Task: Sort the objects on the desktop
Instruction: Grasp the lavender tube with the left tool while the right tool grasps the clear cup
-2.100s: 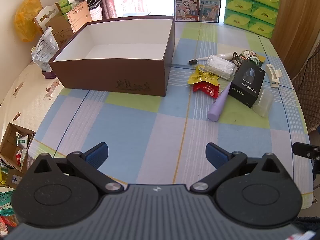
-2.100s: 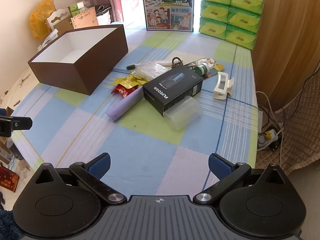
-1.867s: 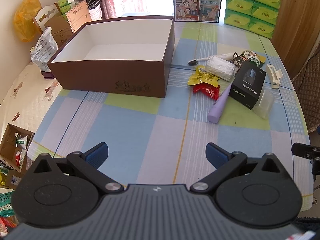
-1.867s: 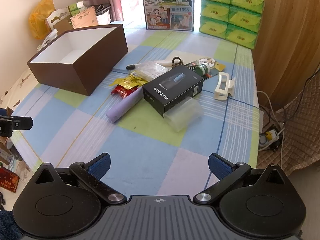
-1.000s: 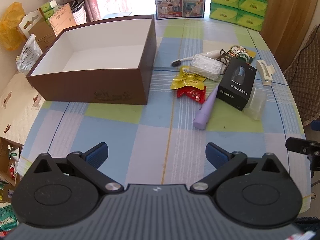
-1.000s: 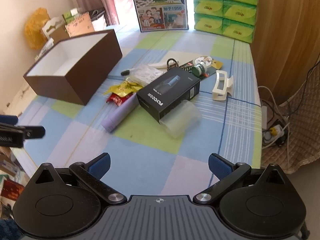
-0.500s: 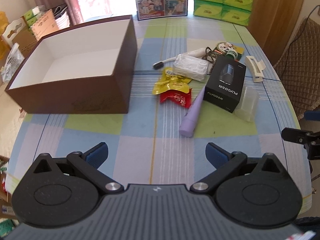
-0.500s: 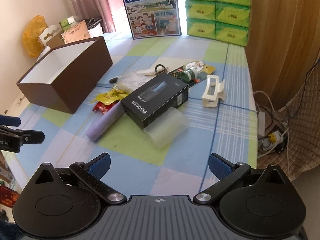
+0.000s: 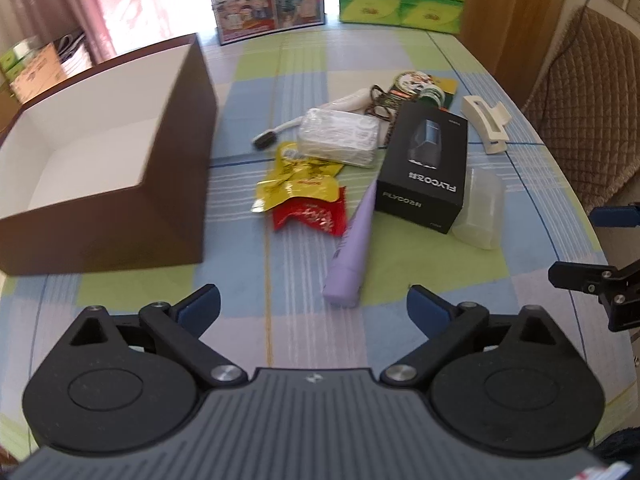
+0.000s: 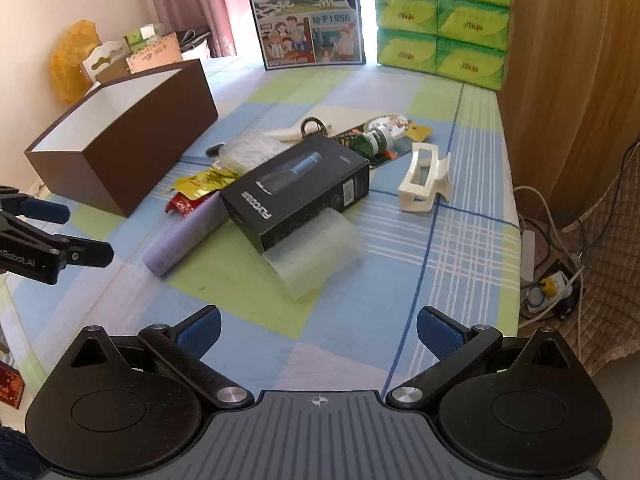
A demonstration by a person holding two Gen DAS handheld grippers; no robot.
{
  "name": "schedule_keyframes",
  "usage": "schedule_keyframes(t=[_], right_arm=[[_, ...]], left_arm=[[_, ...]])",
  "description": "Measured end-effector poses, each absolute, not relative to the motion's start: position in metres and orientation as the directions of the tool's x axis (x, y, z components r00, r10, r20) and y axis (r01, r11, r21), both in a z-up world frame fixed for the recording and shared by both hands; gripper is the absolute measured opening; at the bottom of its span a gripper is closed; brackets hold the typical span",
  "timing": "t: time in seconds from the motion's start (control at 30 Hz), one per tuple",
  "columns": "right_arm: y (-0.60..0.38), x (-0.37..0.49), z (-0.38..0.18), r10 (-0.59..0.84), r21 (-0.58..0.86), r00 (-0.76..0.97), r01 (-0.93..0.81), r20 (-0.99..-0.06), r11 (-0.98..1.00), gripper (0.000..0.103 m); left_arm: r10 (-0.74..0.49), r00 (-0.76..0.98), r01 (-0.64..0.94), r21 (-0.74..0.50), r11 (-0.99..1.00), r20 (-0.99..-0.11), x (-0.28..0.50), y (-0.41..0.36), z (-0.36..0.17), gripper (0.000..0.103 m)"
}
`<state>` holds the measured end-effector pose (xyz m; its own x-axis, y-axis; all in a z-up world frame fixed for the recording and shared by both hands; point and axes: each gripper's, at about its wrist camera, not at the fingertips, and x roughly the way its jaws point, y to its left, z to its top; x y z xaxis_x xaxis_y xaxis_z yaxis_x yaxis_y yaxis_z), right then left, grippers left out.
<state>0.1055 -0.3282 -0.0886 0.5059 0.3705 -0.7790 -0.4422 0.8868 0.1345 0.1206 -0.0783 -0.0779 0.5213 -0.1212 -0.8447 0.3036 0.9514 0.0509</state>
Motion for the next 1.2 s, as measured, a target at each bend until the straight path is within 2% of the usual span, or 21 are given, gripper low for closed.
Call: schedule_keyframes(t=[0.27,0.5,0.73,0.9,1.0,1.2], right_arm=[[-0.333,0.121,-0.107,0.375,0.138,0.5,-0.448,-0.781,0.883,0.101],[-0.336,0.139,-0.116,0.361,0.134,0.488,-0.44,-0.794,0.888,0.101],[-0.338,0.146,-0.12,0.367,0.145,0.477,-0.439,-0.798,0.887,0.101],[-0.335,0.149,-0.122,0.383,0.149,0.472,-0.46,-0.794,0.875,0.101],[-0.333,0.151,-0.123,0.394,0.148,0.468,-0.478,-0.791,0.865,0.101],[-0.324,0.157,-0.127,0.416,0.124,0.459,-0.541,-0.785,0.831,0.101]], left_arm=[[-0.159,0.499,0.377,0.049,0.925,-0.852,0.142,-0.096,-0.106,0.09],[-0.166,0.471,0.429,0.061,0.901,-0.866,0.163,-0.106,-0.125,0.072],[-0.175,0.461,0.455,0.062,0.888,-0.87,0.18,-0.112,-0.136,0.068],[-0.183,0.452,0.449,0.046,0.892,-0.873,0.185,-0.111,-0.143,0.054],[-0.223,0.442,0.44,-0.007,0.898,-0.869,0.185,-0.106,-0.142,0.024],[-0.219,0.45,0.401,-0.023,0.916,-0.866,0.167,-0.09,-0.14,0.022]])
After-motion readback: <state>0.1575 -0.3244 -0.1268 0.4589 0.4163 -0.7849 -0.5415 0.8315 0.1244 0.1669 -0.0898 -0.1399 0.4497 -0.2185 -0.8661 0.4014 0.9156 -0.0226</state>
